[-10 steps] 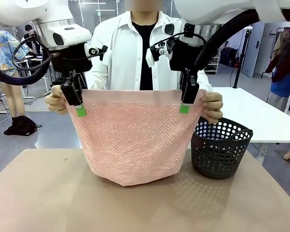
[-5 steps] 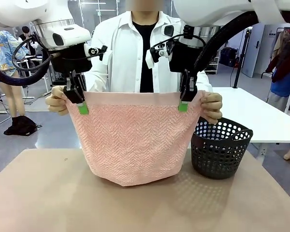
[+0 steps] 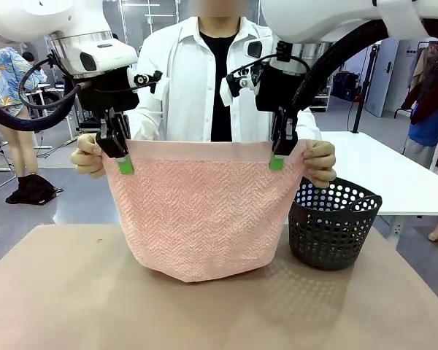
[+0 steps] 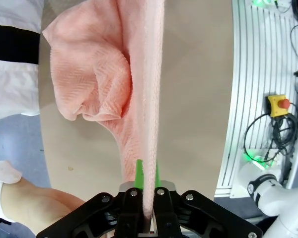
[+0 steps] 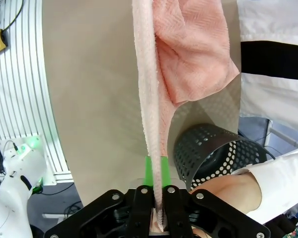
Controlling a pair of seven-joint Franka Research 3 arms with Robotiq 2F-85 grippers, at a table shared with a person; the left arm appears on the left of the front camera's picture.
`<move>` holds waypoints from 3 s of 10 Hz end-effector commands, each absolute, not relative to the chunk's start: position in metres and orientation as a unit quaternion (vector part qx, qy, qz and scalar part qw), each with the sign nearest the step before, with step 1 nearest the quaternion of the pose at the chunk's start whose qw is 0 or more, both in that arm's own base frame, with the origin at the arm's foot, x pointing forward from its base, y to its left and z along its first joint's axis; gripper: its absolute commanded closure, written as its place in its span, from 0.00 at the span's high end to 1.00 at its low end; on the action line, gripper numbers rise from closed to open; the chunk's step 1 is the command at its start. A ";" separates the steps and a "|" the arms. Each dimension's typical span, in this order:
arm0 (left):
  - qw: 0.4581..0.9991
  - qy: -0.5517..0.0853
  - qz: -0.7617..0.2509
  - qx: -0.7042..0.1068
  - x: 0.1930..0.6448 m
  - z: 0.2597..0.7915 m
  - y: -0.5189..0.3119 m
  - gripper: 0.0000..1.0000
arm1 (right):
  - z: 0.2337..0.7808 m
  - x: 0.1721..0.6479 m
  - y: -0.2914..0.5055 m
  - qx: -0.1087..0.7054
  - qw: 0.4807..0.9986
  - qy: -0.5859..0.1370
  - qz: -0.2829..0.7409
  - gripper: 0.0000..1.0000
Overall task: Fold the towel.
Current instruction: Grab the top end of the 100 cm Hotel Towel extended by the human, then release the end of the 100 cm Hotel Towel you were holding and grab the top end of the folded side.
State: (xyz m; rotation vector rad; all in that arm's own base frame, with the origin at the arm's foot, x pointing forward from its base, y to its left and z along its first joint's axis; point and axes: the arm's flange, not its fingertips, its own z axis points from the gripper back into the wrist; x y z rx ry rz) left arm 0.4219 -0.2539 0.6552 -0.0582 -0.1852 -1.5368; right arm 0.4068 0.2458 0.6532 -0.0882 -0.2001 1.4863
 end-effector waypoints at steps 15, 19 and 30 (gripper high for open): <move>0.715 -0.085 -0.693 -0.026 0.422 0.657 -0.254 0.00 | 0.657 0.405 0.246 -0.042 0.729 -0.096 0.677 0.00; 0.715 -0.085 -0.693 -0.026 0.422 0.657 -0.254 0.00 | 0.657 0.405 0.246 -0.042 0.729 -0.096 0.677 0.00; 0.715 -0.085 -0.693 -0.026 0.422 0.657 -0.254 0.00 | 0.657 0.405 0.246 -0.042 0.729 -0.096 0.677 0.00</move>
